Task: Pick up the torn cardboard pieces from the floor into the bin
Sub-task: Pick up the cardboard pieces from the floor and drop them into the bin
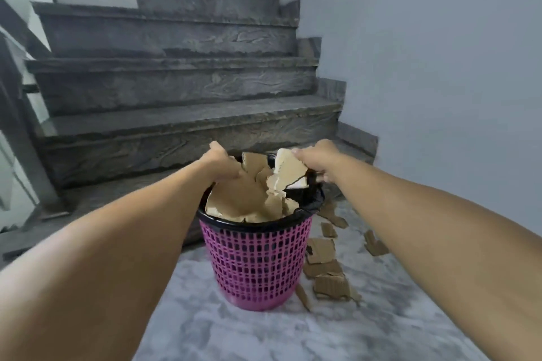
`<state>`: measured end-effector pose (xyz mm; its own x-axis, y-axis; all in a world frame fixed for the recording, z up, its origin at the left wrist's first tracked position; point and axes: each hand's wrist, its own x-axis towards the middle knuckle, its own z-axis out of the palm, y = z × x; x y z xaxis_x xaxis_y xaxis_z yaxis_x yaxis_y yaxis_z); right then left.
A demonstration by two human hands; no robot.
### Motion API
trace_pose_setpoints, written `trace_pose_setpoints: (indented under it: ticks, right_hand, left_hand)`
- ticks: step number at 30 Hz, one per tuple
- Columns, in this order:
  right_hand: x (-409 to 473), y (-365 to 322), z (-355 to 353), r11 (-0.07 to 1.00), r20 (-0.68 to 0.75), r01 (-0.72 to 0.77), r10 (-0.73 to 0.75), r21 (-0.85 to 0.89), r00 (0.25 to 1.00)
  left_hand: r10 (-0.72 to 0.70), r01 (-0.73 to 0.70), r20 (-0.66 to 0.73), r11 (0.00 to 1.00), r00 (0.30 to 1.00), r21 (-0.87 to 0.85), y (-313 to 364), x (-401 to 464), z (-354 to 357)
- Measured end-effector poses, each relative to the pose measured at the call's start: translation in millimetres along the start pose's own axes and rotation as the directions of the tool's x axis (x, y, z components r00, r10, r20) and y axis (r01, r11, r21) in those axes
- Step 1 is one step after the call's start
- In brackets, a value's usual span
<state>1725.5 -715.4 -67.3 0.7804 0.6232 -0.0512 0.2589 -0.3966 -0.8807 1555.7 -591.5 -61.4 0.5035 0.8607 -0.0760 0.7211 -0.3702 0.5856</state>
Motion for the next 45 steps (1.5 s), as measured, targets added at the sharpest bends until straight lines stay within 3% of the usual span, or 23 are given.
trace_pose_setpoints:
  ticks: [5, 13, 15, 18, 20, 26, 30, 34, 39, 41, 45]
  right_hand:
    - [2, 24, 3, 0.991, 0.019, -0.065, 0.068, -0.119, 0.998]
    - [-13, 79, -79, 0.975, -0.004, -0.154, 0.155, -0.161, 0.988]
    - [-22, 96, -105, 0.967, 0.004, -0.186, 0.19, -0.171, 0.982]
    - [-38, 136, -155, 0.938, -0.005, -0.257, 0.263, -0.233, 0.965]
    - [-45, 166, -186, 0.912, -0.005, -0.32, 0.33, -0.258, 0.944]
    - [-75, 269, -263, 0.813, -0.055, -0.512, 0.518, -0.279, 0.853]
    - [-95, 359, -307, 0.692, -0.163, -0.655, 0.64, -0.303, 0.751]
    - [-112, 422, -326, 0.582, -0.233, -0.699, 0.675, -0.416, 0.7]
    - [-119, 479, -330, 0.467, -0.25, -0.739, 0.736, -0.485, 0.629]
    - [-118, 496, -324, 0.436, -0.291, -0.763, 0.741, -0.477, 0.605]
    - [-115, 520, -304, 0.312, -0.388, -0.853, 0.787, -0.419, 0.479]
  left_hand:
    - [0.047, -0.049, 0.02, 0.987, 0.999, 0.155, -25, 13, 29]
    - [0.306, -0.291, -0.096, 0.946, 0.947, 0.142, 17, -7, 75]
    - [0.42, -0.399, -0.088, 0.898, 0.903, 0.188, 35, -17, 90]
    - [0.637, -0.61, 0.009, 0.734, 0.771, 0.297, 71, -37, 127]
    - [0.678, -0.675, 0.111, 0.675, 0.726, 0.297, 92, -49, 154]
    - [0.538, -0.678, 0.434, 0.677, 0.722, 0.288, 126, -56, 248]
    - [0.357, -0.595, 0.538, 0.713, 0.763, 0.371, 132, -57, 316]
    - [0.178, -0.514, 0.556, 0.67, 0.812, 0.536, 114, -50, 368]
    - [0.009, -0.312, 0.494, 0.785, 0.869, 0.535, 66, -19, 432]
    - [-0.059, -0.167, 0.418, 0.859, 0.906, 0.484, 33, 14, 472]
    - [-0.214, 0.03, 0.363, 0.892, 0.907, 0.451, -26, 62, 540]
